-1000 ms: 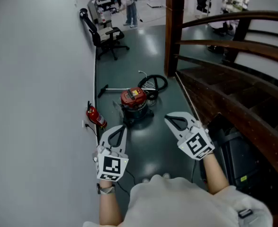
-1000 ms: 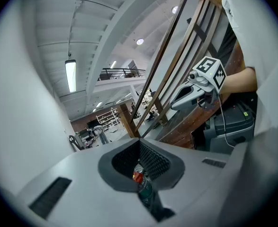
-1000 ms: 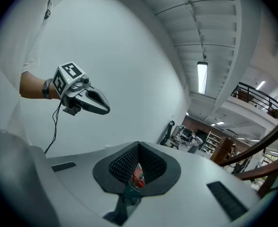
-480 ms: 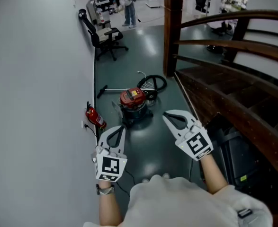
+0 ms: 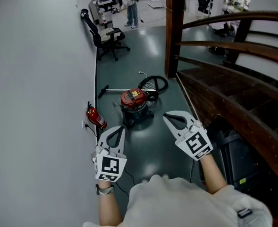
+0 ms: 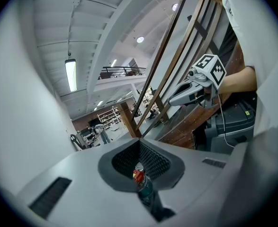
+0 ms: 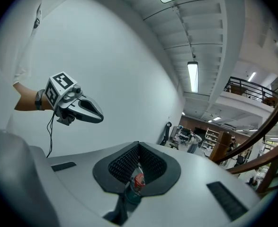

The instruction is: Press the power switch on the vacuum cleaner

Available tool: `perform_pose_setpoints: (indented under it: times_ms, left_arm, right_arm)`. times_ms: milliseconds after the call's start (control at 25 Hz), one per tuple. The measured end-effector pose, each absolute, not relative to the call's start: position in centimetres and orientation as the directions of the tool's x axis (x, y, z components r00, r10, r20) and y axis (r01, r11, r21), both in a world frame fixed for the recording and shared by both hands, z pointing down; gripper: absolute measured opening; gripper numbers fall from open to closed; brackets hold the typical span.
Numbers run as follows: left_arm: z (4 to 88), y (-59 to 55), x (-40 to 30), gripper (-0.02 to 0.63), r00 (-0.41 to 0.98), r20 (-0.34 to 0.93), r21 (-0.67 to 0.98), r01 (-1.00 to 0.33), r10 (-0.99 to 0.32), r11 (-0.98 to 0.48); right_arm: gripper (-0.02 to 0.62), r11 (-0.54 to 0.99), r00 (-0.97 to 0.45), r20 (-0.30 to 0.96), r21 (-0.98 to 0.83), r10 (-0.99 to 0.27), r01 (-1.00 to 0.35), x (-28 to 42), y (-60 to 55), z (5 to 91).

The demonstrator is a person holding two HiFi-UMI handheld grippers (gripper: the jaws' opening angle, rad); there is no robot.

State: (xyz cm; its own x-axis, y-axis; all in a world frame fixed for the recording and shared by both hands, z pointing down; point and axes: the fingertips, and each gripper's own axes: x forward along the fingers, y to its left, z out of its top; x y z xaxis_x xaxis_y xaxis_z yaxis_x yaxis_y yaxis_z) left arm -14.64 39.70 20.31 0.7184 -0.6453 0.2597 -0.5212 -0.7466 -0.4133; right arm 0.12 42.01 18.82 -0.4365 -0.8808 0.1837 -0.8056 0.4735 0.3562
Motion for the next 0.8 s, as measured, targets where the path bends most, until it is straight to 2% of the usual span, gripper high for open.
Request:
perform_pose_setpoints:
  times_ms: [800]
  left_arm:
    - [21.0, 40.4, -9.5, 0.000, 0.688, 0.260, -0.419, -0.551, -0.677, -0.722]
  right_arm:
    - [0.028, 0.508, -0.484, 0.165, 0.392, -0.859, -0.767, 4.3, 42.3, 19.3]
